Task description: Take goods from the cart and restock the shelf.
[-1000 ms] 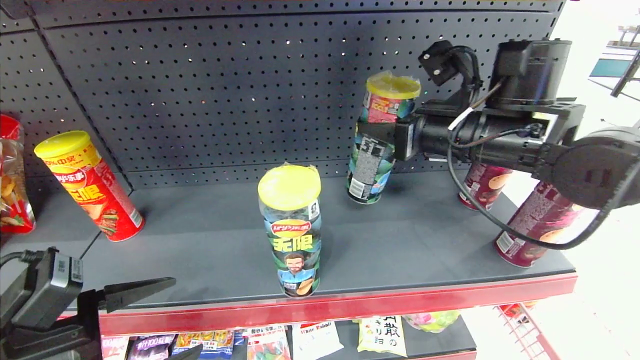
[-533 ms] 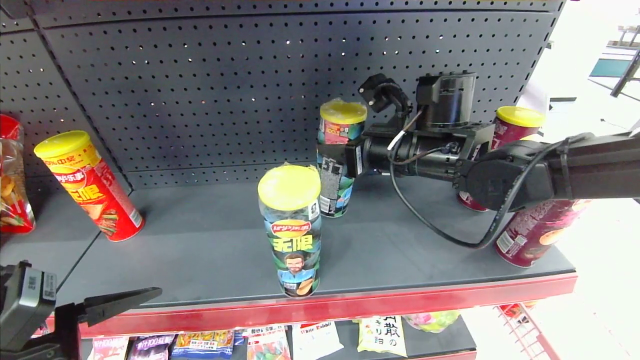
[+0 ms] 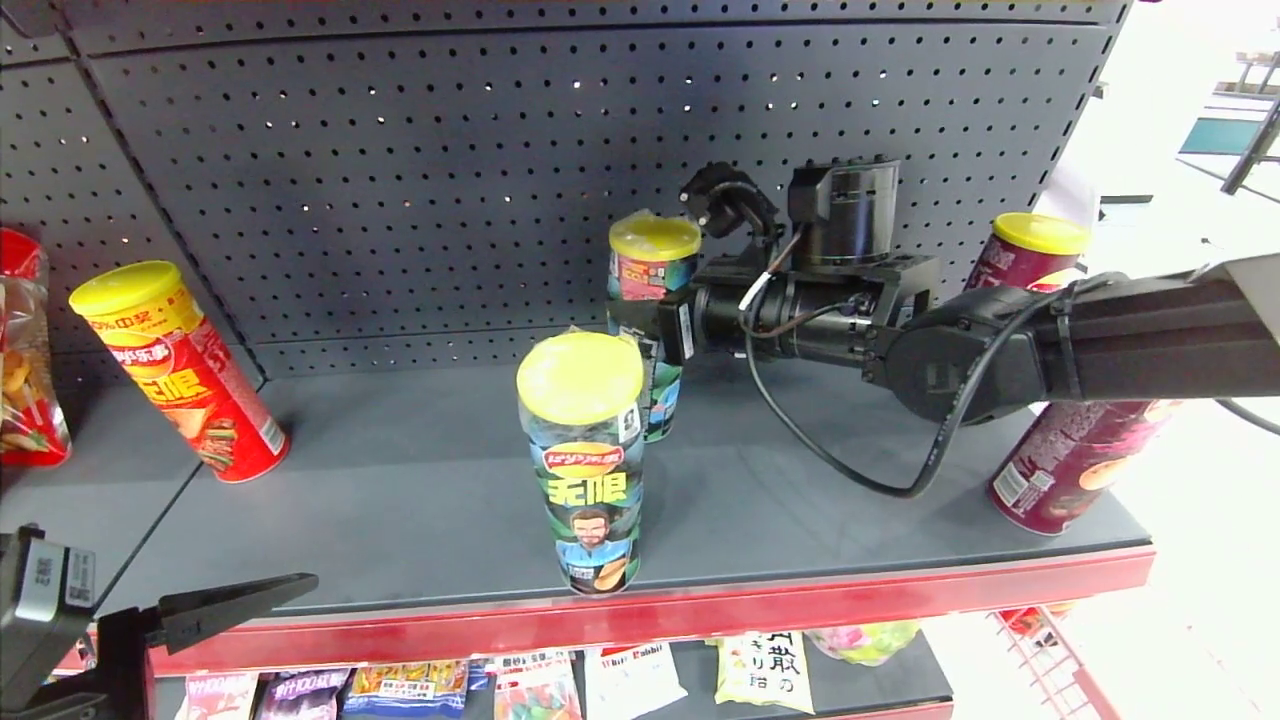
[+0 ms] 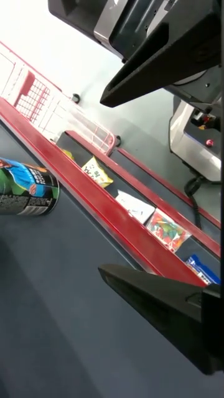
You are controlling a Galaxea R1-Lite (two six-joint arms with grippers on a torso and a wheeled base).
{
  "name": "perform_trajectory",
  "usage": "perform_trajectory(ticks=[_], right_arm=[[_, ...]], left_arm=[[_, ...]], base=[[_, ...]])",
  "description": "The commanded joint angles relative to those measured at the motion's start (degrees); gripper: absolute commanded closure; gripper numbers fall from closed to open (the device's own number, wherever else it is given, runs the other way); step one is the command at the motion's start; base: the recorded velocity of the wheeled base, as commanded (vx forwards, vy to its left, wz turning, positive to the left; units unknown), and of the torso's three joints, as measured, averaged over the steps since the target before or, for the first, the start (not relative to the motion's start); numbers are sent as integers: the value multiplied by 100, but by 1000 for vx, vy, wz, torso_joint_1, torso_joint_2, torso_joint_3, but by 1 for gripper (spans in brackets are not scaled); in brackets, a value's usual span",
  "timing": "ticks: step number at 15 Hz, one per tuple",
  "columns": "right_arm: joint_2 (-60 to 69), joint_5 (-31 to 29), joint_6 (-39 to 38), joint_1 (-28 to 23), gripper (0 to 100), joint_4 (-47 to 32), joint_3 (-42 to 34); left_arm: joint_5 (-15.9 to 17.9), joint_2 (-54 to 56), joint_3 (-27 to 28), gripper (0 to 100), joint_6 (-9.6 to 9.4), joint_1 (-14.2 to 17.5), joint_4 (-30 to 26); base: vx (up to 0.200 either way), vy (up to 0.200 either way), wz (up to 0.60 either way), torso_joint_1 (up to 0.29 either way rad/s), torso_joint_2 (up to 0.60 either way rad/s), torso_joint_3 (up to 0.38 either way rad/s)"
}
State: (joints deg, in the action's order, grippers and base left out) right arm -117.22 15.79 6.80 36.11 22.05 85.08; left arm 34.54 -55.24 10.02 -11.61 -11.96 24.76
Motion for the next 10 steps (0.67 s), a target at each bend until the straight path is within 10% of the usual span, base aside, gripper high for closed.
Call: perform_trajectory(ticks=[1,10], right_arm=[[-72,3,23,63,100,1,26],[-81,-14,49,107,100,-8,-88]], left_arm=[[1,-14,0,0,0,1,3],[1,48,-26,0,0,1,-103]], base=[[0,0,0,0,0,0],[0,0,0,0,0,0]])
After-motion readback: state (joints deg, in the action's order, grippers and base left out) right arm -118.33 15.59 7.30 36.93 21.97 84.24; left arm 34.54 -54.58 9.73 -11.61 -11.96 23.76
